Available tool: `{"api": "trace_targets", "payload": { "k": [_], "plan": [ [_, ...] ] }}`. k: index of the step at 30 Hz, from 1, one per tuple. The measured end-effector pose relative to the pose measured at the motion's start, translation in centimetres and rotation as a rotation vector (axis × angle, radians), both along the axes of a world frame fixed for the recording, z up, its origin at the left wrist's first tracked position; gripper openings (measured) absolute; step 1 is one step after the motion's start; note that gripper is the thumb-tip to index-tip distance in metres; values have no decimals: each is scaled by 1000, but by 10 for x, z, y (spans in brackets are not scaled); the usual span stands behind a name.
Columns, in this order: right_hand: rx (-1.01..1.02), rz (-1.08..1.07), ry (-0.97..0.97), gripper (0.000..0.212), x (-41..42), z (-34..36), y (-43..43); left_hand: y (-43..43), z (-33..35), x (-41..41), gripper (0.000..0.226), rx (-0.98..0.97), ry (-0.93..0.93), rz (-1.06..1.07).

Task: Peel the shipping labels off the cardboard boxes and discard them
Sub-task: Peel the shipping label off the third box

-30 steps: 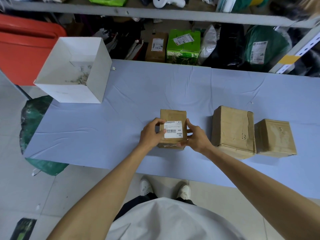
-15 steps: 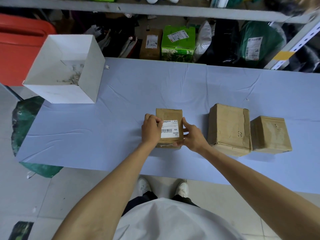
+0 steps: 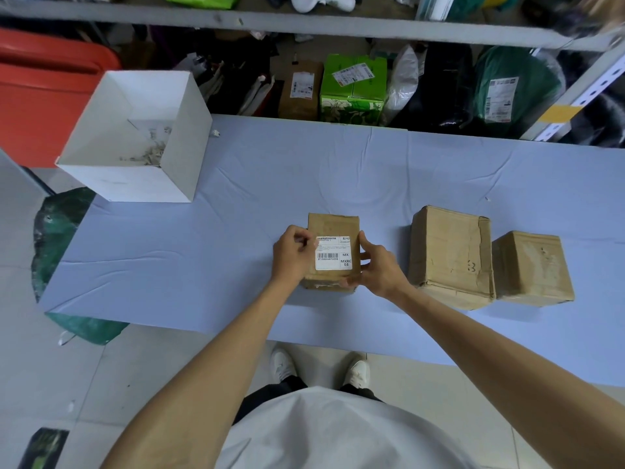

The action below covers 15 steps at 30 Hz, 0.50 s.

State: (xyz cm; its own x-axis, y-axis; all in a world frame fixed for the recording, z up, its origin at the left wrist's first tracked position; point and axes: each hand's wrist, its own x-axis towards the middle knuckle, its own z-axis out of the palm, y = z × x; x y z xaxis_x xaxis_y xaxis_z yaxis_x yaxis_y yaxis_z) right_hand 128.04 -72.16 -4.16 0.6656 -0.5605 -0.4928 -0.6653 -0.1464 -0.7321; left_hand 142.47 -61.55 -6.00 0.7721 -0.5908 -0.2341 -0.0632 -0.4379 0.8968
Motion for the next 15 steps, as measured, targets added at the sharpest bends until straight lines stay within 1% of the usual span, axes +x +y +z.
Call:
{"api": "trace_targets", "payload": {
  "k": [1, 3, 5, 8, 15],
  "plan": [
    [6, -1, 0, 110, 0, 0, 0, 6, 0, 0, 25, -51, 72, -6],
    [20, -1, -6, 110, 0, 0, 1, 21, -2, -1, 42, -102, 117, -59],
    [27, -4, -12, 109, 1, 1, 1, 32, -7, -3, 48, -135, 164, -77],
    [35, -4, -15, 109, 0, 1, 0, 37, -10, -8, 53, -145, 210, -61],
    [25, 17, -8, 106, 0, -1, 0, 33, -5, -7, 49, -91, 148, -64]
  ]
}}
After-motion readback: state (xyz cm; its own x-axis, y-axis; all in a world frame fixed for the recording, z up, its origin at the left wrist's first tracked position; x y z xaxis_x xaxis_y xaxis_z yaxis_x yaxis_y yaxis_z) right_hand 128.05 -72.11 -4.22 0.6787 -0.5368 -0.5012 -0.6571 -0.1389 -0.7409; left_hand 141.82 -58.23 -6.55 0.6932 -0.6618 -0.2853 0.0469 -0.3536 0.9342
